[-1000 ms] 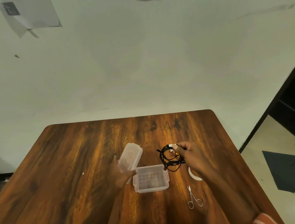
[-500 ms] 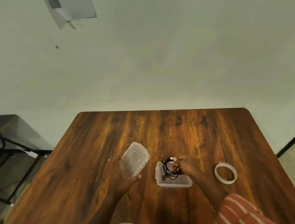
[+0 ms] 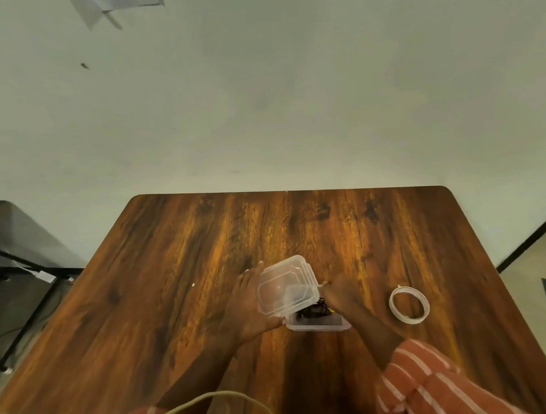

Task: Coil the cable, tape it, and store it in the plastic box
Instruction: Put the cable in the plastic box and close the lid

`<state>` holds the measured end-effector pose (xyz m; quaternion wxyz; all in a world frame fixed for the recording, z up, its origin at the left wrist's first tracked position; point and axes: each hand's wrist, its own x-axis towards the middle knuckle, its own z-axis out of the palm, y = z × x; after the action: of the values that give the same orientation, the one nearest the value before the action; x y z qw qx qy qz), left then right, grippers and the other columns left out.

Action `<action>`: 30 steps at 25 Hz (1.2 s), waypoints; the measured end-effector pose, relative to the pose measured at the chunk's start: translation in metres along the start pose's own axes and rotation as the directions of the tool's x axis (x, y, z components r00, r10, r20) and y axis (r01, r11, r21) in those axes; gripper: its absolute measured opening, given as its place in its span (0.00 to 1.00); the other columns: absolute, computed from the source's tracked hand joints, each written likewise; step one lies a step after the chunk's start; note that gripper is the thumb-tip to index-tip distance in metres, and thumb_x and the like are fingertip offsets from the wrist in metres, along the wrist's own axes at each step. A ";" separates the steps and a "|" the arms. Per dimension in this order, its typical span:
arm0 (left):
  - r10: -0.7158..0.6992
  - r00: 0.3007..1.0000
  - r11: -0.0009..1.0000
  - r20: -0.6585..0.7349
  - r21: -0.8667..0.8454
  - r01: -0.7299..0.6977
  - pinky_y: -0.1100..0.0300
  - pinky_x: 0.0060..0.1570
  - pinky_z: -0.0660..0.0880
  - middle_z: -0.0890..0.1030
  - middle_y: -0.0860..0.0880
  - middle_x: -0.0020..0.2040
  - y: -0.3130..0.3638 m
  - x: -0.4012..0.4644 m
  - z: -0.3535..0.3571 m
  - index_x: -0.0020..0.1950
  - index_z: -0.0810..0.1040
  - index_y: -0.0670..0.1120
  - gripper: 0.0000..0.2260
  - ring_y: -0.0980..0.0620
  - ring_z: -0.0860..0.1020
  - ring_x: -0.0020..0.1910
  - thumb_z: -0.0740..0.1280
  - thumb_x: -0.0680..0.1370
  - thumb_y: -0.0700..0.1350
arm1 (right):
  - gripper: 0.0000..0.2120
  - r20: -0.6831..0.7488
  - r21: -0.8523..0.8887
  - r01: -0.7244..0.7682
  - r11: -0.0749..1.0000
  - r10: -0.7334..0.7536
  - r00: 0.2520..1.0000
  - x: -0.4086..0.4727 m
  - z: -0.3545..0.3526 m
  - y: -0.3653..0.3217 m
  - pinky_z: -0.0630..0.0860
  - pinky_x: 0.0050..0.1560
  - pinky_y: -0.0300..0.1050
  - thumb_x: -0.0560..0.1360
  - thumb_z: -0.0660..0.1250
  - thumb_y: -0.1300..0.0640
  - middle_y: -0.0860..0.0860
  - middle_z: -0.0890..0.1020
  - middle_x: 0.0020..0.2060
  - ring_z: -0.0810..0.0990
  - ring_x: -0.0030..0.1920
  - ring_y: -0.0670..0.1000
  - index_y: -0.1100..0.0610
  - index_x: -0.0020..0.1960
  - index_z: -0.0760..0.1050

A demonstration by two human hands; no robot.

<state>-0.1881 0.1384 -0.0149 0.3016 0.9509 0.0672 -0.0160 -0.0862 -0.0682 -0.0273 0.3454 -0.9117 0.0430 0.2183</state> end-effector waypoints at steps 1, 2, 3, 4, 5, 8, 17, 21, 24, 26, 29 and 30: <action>-0.009 1.000 1.000 0.021 0.020 0.008 0.43 0.76 0.59 0.58 0.52 0.80 0.006 0.005 0.008 0.79 0.53 0.51 0.53 0.50 0.57 0.78 0.71 0.62 0.73 | 0.12 -0.082 0.033 0.028 0.999 -0.025 0.996 -0.003 -0.013 0.004 0.70 0.39 0.44 0.78 0.61 0.56 0.54 0.79 0.38 0.76 0.37 0.51 0.61 0.42 0.79; -0.005 0.999 0.999 0.045 0.048 0.003 0.44 0.77 0.58 0.57 0.53 0.80 0.011 0.010 0.016 0.79 0.51 0.52 0.54 0.50 0.56 0.79 0.73 0.62 0.70 | 0.14 -0.174 0.083 0.063 0.995 -0.047 0.984 -0.006 -0.025 0.009 0.72 0.41 0.46 0.79 0.61 0.56 0.55 0.80 0.36 0.76 0.36 0.52 0.62 0.40 0.80; 0.021 0.997 0.997 0.071 0.069 -0.026 0.45 0.77 0.58 0.58 0.53 0.80 0.017 0.015 0.024 0.79 0.51 0.53 0.54 0.50 0.56 0.79 0.75 0.62 0.68 | 0.15 -0.260 0.165 0.096 0.982 -0.051 0.964 -0.011 -0.036 0.015 0.75 0.43 0.48 0.79 0.61 0.56 0.55 0.80 0.34 0.78 0.35 0.53 0.63 0.39 0.80; 0.035 0.994 0.996 0.105 0.077 -0.043 0.45 0.76 0.59 0.59 0.53 0.79 0.019 0.021 0.032 0.79 0.51 0.53 0.54 0.50 0.57 0.78 0.75 0.62 0.67 | 0.16 -0.296 0.270 0.119 0.955 -0.035 0.955 -0.015 -0.042 0.023 0.76 0.41 0.49 0.80 0.62 0.55 0.56 0.81 0.33 0.79 0.35 0.55 0.62 0.38 0.79; 0.051 0.989 0.994 0.139 0.086 -0.064 0.44 0.76 0.59 0.59 0.53 0.79 0.023 0.026 0.038 0.79 0.51 0.53 0.54 0.49 0.57 0.78 0.76 0.62 0.66 | 0.17 -0.297 0.357 0.126 0.925 -0.015 0.955 -0.021 -0.047 0.028 0.74 0.37 0.47 0.80 0.62 0.55 0.55 0.80 0.32 0.79 0.34 0.54 0.61 0.37 0.78; 0.094 0.969 0.969 0.229 0.201 -0.141 0.45 0.76 0.59 0.60 0.50 0.79 0.027 0.039 0.054 0.79 0.51 0.51 0.54 0.47 0.60 0.77 0.75 0.63 0.67 | 0.14 -0.168 0.380 0.059 0.923 0.007 0.986 -0.029 -0.039 0.044 0.75 0.34 0.45 0.79 0.64 0.53 0.50 0.82 0.31 0.80 0.34 0.50 0.59 0.39 0.81; 0.011 0.971 0.973 0.238 0.221 -0.065 0.46 0.76 0.60 0.61 0.50 0.79 0.022 0.038 0.062 0.79 0.53 0.52 0.45 0.47 0.62 0.77 0.70 0.70 0.66 | 0.11 -0.064 0.342 -0.086 0.936 0.115 0.991 -0.027 -0.018 0.064 0.77 0.39 0.37 0.77 0.67 0.62 0.54 0.83 0.51 0.82 0.49 0.54 0.60 0.58 0.78; -0.204 0.974 0.977 0.101 -0.043 0.209 0.55 0.65 0.74 0.76 0.53 0.67 0.010 0.024 0.069 0.72 0.67 0.52 0.27 0.50 0.77 0.65 0.67 0.76 0.60 | 0.13 0.013 0.374 -0.168 0.912 0.176 0.984 -0.011 -0.008 0.072 0.77 0.35 0.40 0.77 0.66 0.60 0.56 0.84 0.53 0.82 0.46 0.53 0.60 0.60 0.78; -0.286 0.953 0.927 0.104 -0.223 0.302 0.59 0.56 0.79 0.80 0.51 0.63 0.014 0.023 0.080 0.69 0.73 0.50 0.25 0.51 0.80 0.58 0.71 0.75 0.55 | 0.13 -0.061 0.410 -0.160 0.898 0.202 0.978 -0.011 0.001 0.077 0.82 0.44 0.45 0.76 0.67 0.58 0.54 0.85 0.51 0.83 0.44 0.52 0.58 0.60 0.79; -0.320 0.942 0.900 0.101 -0.278 0.335 0.64 0.50 0.77 0.80 0.50 0.62 0.022 0.025 0.083 0.68 0.75 0.49 0.21 0.52 0.79 0.55 0.72 0.76 0.51 | 0.13 -0.058 0.424 -0.165 0.891 0.208 0.976 -0.016 0.007 0.080 0.80 0.51 0.44 0.77 0.67 0.58 0.51 0.83 0.54 0.82 0.48 0.52 0.57 0.61 0.78; -0.430 0.895 0.829 0.120 -0.340 0.444 0.56 0.54 0.79 0.82 0.47 0.62 0.026 0.026 0.094 0.67 0.76 0.46 0.20 0.48 0.81 0.54 0.71 0.77 0.50 | 0.13 -0.002 0.448 -0.222 0.866 0.250 0.968 -0.013 0.014 0.088 0.79 0.59 0.49 0.76 0.68 0.56 0.50 0.82 0.57 0.82 0.53 0.54 0.55 0.61 0.77; -0.476 0.868 0.804 0.138 -0.331 0.494 0.55 0.55 0.79 0.82 0.46 0.61 0.028 0.026 0.094 0.66 0.77 0.45 0.21 0.46 0.82 0.54 0.71 0.76 0.52 | 0.13 0.022 0.498 -0.250 0.830 0.276 0.961 -0.011 0.012 0.090 0.81 0.57 0.52 0.75 0.70 0.57 0.52 0.83 0.56 0.82 0.51 0.55 0.56 0.59 0.77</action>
<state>-0.1578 0.0647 -0.0782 0.4560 0.8307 0.3022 -0.1031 -0.1210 -0.1294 -0.0852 0.5333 -0.7828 0.2312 0.2223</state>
